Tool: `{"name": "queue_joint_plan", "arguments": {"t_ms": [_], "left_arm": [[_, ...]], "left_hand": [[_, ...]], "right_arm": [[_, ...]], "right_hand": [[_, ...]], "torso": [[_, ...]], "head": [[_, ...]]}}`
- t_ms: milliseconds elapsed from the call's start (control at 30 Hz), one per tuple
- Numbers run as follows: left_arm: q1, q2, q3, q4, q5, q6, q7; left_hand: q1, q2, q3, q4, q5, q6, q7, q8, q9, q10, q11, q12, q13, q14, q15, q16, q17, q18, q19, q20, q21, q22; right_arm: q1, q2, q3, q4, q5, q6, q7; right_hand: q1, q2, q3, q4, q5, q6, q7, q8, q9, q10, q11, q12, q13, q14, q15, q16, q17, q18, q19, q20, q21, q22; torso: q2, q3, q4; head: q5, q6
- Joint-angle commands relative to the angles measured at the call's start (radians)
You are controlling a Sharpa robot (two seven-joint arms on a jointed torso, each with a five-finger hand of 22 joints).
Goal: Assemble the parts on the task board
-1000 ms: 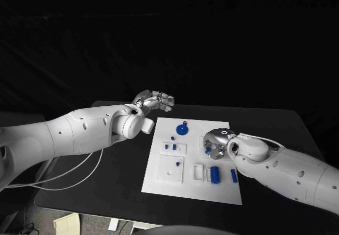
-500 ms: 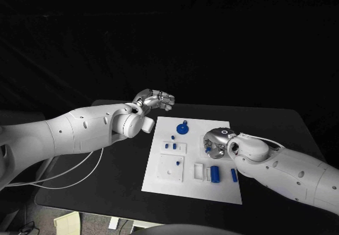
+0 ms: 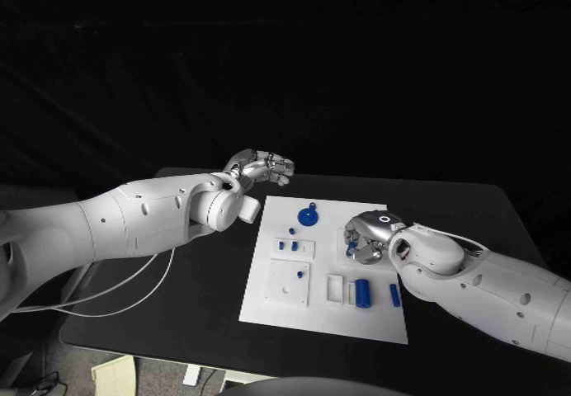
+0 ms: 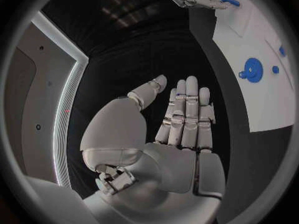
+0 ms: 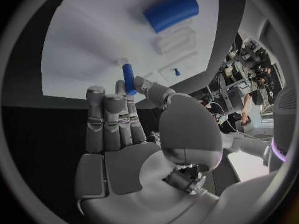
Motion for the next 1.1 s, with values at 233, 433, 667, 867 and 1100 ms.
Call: {"name": "queue_joint_plan", "arguments": {"t_ms": [233,433,667,867,1100], "left_arm": [[0.002,0.001,0.001,0.0,0.005,0.0,0.01],[0.002,0.005,0.001,0.0,0.005,0.0,0.011],[0.002,0.012,0.001,-0.006,0.005,-0.002,0.011],[0.002,0.019,0.001,-0.008,0.005,-0.002,0.01],[0.002,0.022,0.001,-0.005,0.005,-0.001,0.01]], "left_hand": [[0.011,0.003,-0.002,0.003,0.001,-0.008,-0.001,0.006,-0.002,-0.006,0.002,-0.004,-0.001,0.007,0.0,-0.006,0.002,0.007,0.009,0.001,-0.007,0.001],[0.012,0.003,-0.002,0.003,0.002,-0.008,-0.001,0.006,-0.002,-0.006,0.002,-0.004,-0.001,0.007,0.0,-0.006,0.003,0.007,0.009,0.001,-0.007,0.001],[0.012,0.003,-0.002,0.003,0.002,-0.008,-0.001,0.006,-0.002,-0.006,0.002,-0.004,-0.001,0.007,0.0,-0.006,0.004,0.007,0.009,0.001,-0.007,0.001],[0.012,0.003,-0.002,0.003,0.002,-0.008,-0.001,0.007,-0.002,-0.005,0.002,-0.004,-0.001,0.007,0.0,-0.007,0.005,0.007,0.009,0.001,-0.007,0.001],[0.013,0.003,-0.002,0.003,0.002,-0.008,-0.001,0.007,-0.002,-0.005,0.002,-0.004,-0.001,0.007,0.0,-0.007,0.005,0.007,0.009,0.001,-0.008,0.002]], "right_arm": [[0.001,-0.004,0.029,0.083,0.006,-0.026,-0.001],[-0.011,0.047,0.028,0.101,0.024,-0.018,0.012],[-0.044,0.124,0.014,0.09,0.025,-0.012,0.024],[-0.065,0.17,-0.005,0.076,0.005,-0.017,0.032],[-0.076,0.194,-0.029,0.055,-0.014,-0.015,0.035]], "right_hand": [[0.005,-0.001,0.013,-0.001,-0.004,0.01,0.001,0.007,0.002,0.013,-0.001,0.006,0.003,-0.003,-0.015,0.005,-0.002,0.069,0.007,-0.004,0.005,0.013],[0.004,-0.001,0.014,0.0,-0.004,0.01,0.001,0.007,0.002,0.013,-0.001,0.007,0.004,-0.003,-0.015,0.005,-0.002,0.069,0.007,-0.004,0.005,0.012],[0.003,0.002,0.015,0.001,-0.004,0.009,0.002,0.007,0.002,0.011,-0.001,0.007,0.005,-0.003,-0.014,0.004,-0.002,0.069,0.007,-0.004,0.005,0.012],[0.002,0.005,0.015,0.0,-0.004,0.008,0.002,0.006,0.002,0.01,-0.001,0.007,0.006,-0.003,-0.014,0.004,-0.003,0.069,0.007,-0.005,0.006,0.012],[0.002,0.007,0.015,-0.002,-0.004,0.008,0.002,0.006,0.003,0.009,-0.001,0.007,0.007,-0.003,-0.014,0.004,-0.003,0.069,0.007,-0.005,0.006,0.012]], "torso": [[0.0,-0.0007,-0.0007],[0.0,0.0,0.0002],[0.001,-0.0008,0.0021],[0.001,-0.0009,0.0032],[0.001,-0.0012,0.001]], "head": [[0.005,-0.001],[0.013,-0.005],[0.016,-0.007],[0.02,-0.011],[0.026,-0.015]]}}
